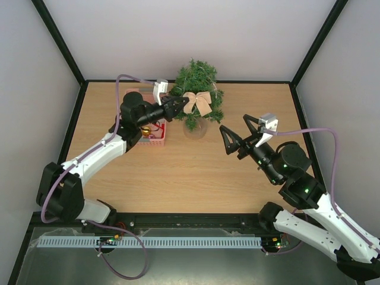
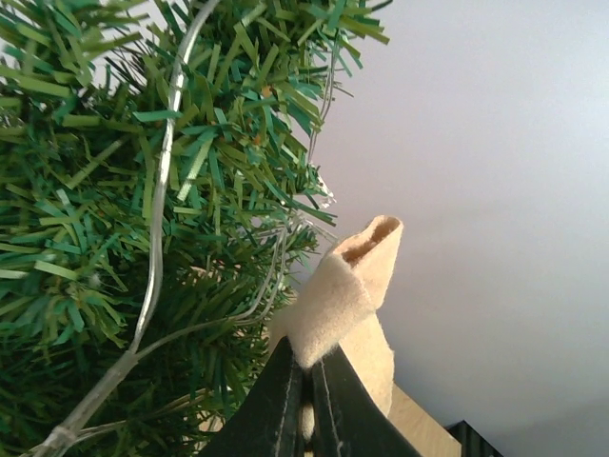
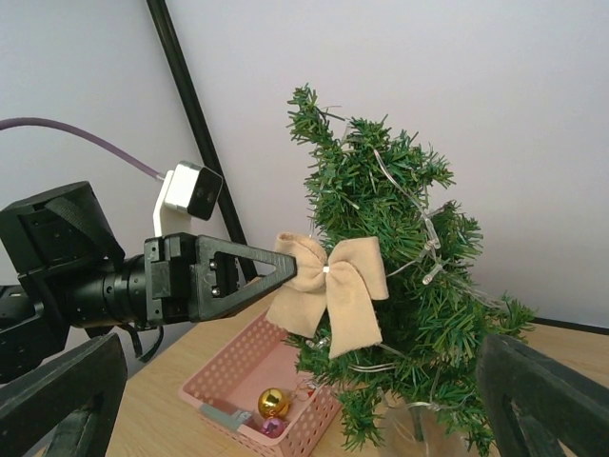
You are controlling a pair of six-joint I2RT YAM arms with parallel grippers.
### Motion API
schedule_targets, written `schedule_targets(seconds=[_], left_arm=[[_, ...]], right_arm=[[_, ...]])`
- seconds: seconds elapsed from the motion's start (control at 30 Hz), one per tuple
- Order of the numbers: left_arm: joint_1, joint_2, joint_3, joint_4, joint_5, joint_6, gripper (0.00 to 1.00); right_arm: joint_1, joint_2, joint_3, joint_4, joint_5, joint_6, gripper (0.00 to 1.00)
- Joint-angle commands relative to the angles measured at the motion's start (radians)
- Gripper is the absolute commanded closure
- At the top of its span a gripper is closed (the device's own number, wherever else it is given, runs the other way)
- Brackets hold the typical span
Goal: Decorate the small christmas tree
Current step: Place the decoration item on the Christmas tree.
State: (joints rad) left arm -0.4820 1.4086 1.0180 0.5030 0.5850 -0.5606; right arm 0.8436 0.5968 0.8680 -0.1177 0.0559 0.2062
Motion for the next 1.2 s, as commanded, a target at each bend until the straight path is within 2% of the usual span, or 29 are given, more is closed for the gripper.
schedule_targets(seconds=[0.0, 0.13, 0.27, 0.43, 0.83, 1.0, 1.17], left_arm=[[0.003, 0.013, 0.004, 0.062, 0.049, -0.016, 0.98], [0.003, 0.013, -0.003, 0.055, 0.049, -0.004, 0.98], [0.003, 0.022, -0.008, 0.067, 0.054, -0.012, 0.98], [0.007, 0.024, -0.012, 0.068, 0.045, -0.003, 0.98], [0.024, 0.044, -0.007, 0.07, 0.055, 0.0, 0.98], [0.032, 0.052, -0.005, 0.071, 0.063, -0.001, 0.98], [0.034, 0.055, -0.01, 0.074, 0.073, -0.001, 0.98]], right_arm=[[-0.003, 0.011, -0.024, 0.057, 0.017, 0.012, 0.02], [-0.003, 0.079, -0.009, 0.079, 0.085, 0.043, 0.01], [-0.003, 0.226, 0.081, 0.049, 0.115, 0.019, 0.2], [-0.01, 0.343, 0.127, 0.093, 0.181, -0.023, 0.54], [-0.181, 0.518, 0.171, 0.169, -0.007, -0.001, 0.58], [-0.204, 0.563, 0.164, 0.197, -0.075, -0.01, 0.6], [-0.207, 0.59, 0.15, 0.209, -0.074, -0.013, 0.62]])
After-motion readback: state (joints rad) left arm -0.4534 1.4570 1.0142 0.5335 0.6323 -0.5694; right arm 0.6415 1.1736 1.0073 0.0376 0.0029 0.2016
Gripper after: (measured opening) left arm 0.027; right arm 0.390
